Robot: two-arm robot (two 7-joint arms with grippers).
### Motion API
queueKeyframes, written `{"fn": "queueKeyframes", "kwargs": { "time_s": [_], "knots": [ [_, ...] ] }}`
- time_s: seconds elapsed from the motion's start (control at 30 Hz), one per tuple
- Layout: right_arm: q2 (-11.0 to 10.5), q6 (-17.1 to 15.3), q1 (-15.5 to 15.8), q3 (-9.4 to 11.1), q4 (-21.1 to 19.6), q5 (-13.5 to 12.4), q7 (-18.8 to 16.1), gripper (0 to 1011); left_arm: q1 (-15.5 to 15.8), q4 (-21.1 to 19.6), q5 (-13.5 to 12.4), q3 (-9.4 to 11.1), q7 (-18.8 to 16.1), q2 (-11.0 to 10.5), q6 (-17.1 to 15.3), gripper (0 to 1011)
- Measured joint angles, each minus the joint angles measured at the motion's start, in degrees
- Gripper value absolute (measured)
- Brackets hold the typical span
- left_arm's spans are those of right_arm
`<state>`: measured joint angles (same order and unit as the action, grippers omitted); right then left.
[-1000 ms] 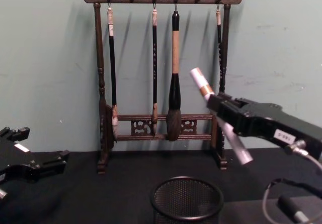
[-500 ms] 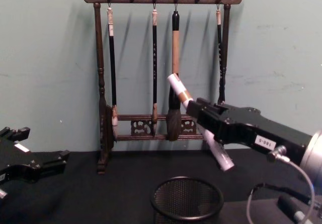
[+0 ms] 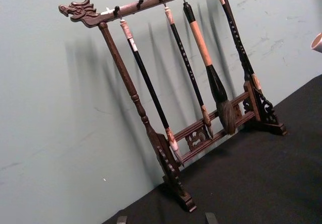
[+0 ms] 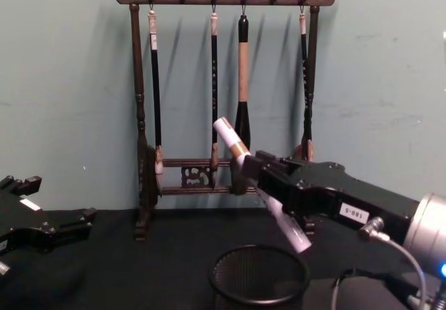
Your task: Pick up the water-based marker from the table and place it into the pen holder.
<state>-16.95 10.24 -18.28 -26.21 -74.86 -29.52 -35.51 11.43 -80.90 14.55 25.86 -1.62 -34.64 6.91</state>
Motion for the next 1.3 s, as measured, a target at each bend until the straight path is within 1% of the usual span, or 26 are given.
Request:
{"fn": "queueKeyframes", "kwargs": {
  "time_s": [0.3, 0.77, 1.2, 1.3],
  "knots": [
    [0.1, 0.2, -0.6, -1.3, 1.1, 0.2, -0.3, 174, 0.0, 0.0, 0.0, 0.0, 0.0, 0.0, 0.0, 1001],
    [0.7, -0.3, -1.5, -2.6, 2.9, 0.9, -0.5, 174, 0.0, 0.0, 0.0, 0.0, 0.0, 0.0, 0.0, 1001],
    [0.7, -0.8, -1.5, -3.4, 3.5, 1.5, -0.6, 174, 0.0, 0.0, 0.0, 0.0, 0.0, 0.0, 0.0, 1001],
    [0.6, -0.8, -1.4, -3.6, 3.5, 2.0, -0.3, 174, 0.0, 0.0, 0.0, 0.0, 0.0, 0.0, 0.0, 1001]
  ]
}}
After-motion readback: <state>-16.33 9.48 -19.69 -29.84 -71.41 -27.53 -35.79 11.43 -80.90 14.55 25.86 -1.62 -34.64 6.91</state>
